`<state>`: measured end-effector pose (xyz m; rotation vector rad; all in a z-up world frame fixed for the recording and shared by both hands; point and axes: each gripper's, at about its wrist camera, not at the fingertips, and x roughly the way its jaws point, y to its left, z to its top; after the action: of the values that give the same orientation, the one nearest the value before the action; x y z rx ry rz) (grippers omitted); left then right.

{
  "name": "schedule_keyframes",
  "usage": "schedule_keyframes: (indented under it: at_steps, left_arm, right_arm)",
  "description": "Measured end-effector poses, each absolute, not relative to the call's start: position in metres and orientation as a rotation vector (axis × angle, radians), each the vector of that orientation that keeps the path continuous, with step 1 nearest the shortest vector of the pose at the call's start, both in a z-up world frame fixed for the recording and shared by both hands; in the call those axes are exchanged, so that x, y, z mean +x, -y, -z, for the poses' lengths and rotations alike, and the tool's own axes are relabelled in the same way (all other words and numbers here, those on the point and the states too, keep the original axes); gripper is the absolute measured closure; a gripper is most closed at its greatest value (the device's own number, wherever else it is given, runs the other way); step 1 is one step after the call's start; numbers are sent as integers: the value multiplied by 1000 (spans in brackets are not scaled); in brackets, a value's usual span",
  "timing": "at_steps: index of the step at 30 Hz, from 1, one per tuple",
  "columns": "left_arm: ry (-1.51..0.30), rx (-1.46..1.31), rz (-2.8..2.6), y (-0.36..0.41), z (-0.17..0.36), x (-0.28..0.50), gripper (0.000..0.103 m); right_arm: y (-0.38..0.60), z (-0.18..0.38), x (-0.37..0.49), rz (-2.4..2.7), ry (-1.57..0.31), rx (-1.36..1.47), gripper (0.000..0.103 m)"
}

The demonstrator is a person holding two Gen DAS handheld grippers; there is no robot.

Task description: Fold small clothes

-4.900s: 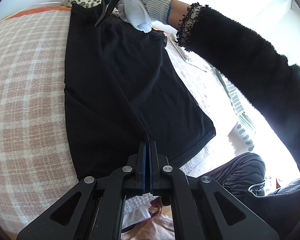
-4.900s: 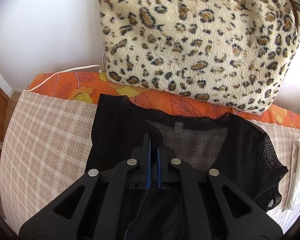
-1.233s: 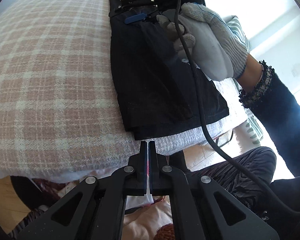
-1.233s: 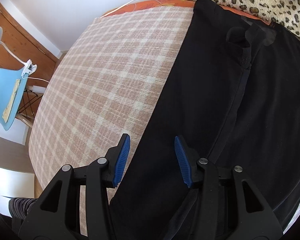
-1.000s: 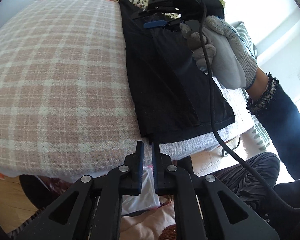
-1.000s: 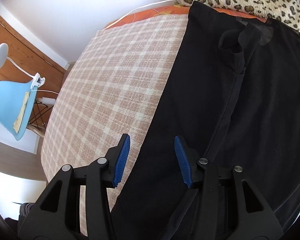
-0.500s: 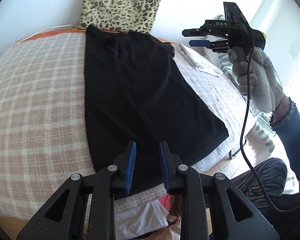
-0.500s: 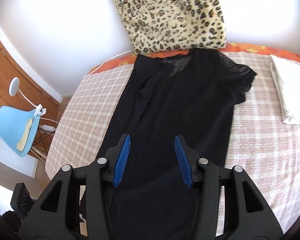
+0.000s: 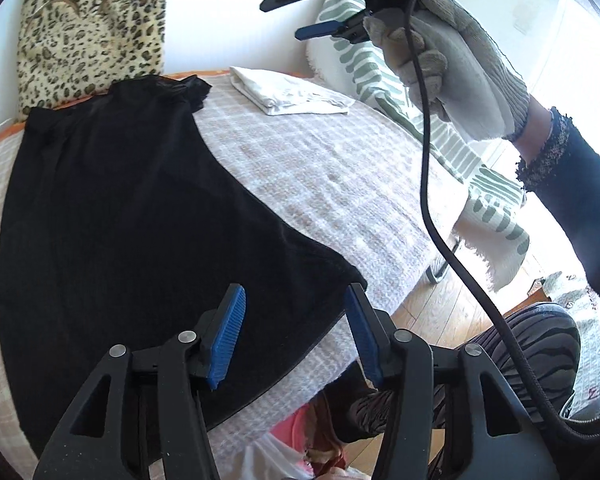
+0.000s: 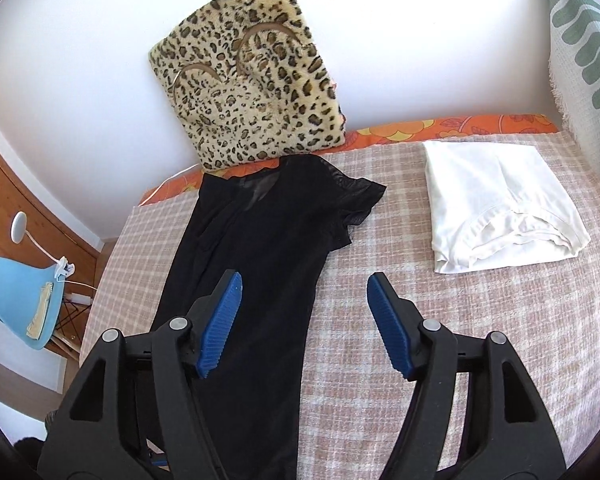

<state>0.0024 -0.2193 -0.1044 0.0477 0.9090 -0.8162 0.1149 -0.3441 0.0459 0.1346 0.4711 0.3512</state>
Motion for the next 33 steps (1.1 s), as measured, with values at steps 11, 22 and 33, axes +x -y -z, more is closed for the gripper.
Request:
schedule_keyframes:
  at_steps: [11,22,33]
  left_arm:
    - [-969,141,878,288,139,3,51]
    - [-1015,39,858,292,152,23,93]
    - [-1037,-236,884,260,140,42,96]
  right_arm:
    - [401,-66,152,-345,-471,206,34]
    - [389,-57,224,-338,-515,208,34]
    - [347,-24,337,-288,-600,194,34]
